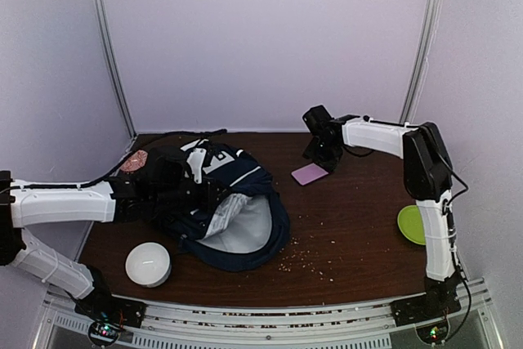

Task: Pack the student bag
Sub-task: Move the personal item to the center of the board.

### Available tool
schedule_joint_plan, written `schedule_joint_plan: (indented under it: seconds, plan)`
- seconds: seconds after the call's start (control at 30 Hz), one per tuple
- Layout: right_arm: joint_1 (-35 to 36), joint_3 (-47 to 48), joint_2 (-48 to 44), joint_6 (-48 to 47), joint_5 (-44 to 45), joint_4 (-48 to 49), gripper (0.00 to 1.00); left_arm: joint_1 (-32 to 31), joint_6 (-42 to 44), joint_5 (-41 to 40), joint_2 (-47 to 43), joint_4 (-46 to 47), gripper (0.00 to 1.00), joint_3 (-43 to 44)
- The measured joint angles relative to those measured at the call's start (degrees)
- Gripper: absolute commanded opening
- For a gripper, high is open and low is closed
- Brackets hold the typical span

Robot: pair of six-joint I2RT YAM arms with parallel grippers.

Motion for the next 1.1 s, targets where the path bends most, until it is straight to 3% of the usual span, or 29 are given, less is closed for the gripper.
schedule_joint_plan:
  seconds: [0.13,0.27,0.4,0.6,0.7,0.93,1.1]
  plan:
    - [0.24,-8.39,-6.27,-0.57,-1.14,1.62,0.62,0.07,1.77,-1.03,0.63,-3.80,0.78,1.14]
    - [0.72,-13.35,-13.64,-2.08,-1.92,4.13,0.63,0.17,3.19,-2.16,-0.63,-8.41,0.97,3.30]
    - [1.11,-20.96,-22.82,-3.54,-2.14,7.65,0.63,0.33,4.96,-3.43,-3.17,-12.50,0.98,7.63]
    - [1.27,-32.35,-31.19,-3.87,-3.30,12.79,0.62,0.42,8.48,-4.48,2.23,-14.03,0.98,24.33]
    - [1.42,-38.36,-34.58,-3.67,-4.61,15.37,0.62,0.52,10.49,-3.91,10.38,-13.66,0.97,34.01]
    - [2.99,-48.63,-43.06,-4.59,-7.78,20.44,0.63,1.62,14.51,-0.55,39.30,-15.80,0.96,59.47]
    - [4.00,-56.68,-49.79,-4.83,-9.35,24.87,0.63,3.13,13.55,2.54,54.31,-17.53,0.96,71.19]
